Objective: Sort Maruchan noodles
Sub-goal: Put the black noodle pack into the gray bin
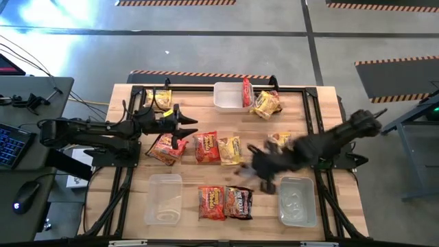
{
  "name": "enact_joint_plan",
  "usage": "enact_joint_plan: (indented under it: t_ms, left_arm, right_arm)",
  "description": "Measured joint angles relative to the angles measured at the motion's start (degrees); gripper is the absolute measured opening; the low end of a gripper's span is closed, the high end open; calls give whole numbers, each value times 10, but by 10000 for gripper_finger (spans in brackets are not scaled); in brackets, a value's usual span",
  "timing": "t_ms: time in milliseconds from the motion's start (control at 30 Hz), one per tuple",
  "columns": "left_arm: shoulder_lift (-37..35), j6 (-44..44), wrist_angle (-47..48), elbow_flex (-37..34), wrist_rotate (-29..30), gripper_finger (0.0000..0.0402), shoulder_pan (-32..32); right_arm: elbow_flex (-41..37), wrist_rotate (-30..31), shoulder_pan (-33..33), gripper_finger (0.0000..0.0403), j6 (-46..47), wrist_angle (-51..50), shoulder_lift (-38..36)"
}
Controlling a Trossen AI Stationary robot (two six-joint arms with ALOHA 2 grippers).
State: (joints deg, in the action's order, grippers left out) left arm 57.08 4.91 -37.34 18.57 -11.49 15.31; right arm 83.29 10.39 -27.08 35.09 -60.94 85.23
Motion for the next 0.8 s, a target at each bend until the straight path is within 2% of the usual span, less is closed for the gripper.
enact_joint_plan:
  t_ms: [233,433,600,800]
  left_arm:
    - [0,25,-3,0,0,161,-1]
    - [0,25,-4,0,20,161,-1]
    - [0,25,-8,0,39,161,-1]
    - [0,25,-17,0,41,161,-1]
  right_arm:
    - [-45,32,-191,83,254,-37,-21]
    - [-108,31,-294,83,406,-5,-16]
    - [-155,32,-342,83,474,43,-16]
    - [-169,31,-366,83,489,45,-16]
